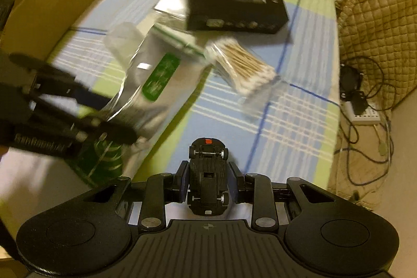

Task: Organize objects
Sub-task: 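Grasp the silver leaf-print pouch with the left tool while the right tool grasps the black toy car, then lift the silver pouch with the left tool while the right tool lifts the toy car, then carry the silver pouch and toy car over the cardboard box, then open the left tool to drop the pouch while the right tool releases the car into the box, then move both tools back toward the clear container and cotton swabs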

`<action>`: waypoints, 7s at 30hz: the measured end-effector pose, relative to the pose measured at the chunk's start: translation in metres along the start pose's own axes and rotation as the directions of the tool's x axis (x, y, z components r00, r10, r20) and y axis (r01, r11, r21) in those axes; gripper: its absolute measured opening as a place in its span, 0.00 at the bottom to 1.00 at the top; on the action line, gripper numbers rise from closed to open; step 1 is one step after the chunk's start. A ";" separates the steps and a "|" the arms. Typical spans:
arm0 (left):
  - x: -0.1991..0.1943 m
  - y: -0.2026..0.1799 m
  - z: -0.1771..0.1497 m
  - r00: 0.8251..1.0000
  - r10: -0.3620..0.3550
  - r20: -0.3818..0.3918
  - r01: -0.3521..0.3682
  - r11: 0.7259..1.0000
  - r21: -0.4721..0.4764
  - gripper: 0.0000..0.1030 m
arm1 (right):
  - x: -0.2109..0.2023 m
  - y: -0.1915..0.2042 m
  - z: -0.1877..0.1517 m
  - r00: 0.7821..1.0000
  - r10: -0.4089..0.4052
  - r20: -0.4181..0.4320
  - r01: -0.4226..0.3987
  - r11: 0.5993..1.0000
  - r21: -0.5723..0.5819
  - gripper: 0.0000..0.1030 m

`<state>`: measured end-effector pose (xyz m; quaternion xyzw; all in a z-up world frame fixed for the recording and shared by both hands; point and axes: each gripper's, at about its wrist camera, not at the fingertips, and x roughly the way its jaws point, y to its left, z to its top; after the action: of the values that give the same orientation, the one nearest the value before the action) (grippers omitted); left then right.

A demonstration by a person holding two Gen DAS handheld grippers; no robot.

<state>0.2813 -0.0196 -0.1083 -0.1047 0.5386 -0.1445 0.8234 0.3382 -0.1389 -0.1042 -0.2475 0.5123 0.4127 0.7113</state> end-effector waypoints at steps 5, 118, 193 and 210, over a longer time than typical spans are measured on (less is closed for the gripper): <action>-0.037 0.008 -0.050 0.998 0.059 -0.016 -0.059 0.998 0.006 0.38 | -0.014 0.025 0.004 0.999 0.033 0.021 -0.033 0.999 -0.005 0.27; -0.340 0.075 -0.155 0.909 0.332 0.253 -0.333 0.942 -0.038 0.38 | -0.126 0.297 -0.006 0.921 0.098 0.377 -0.138 0.987 0.079 0.27; -0.325 0.217 -0.114 0.866 0.450 0.218 -0.417 0.891 -0.179 0.53 | -0.040 0.315 0.103 0.905 0.191 0.381 -0.277 0.943 0.185 0.57; -0.330 0.118 -0.146 0.864 0.387 0.322 -0.354 0.922 -0.159 0.67 | -0.089 0.272 -0.004 0.923 0.087 0.375 -0.196 0.945 0.262 0.57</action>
<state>0.0373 0.2039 0.0775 -0.0618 0.4011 0.0625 0.9118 0.0951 -0.0257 -0.0037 -0.0214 0.4465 0.4206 0.7894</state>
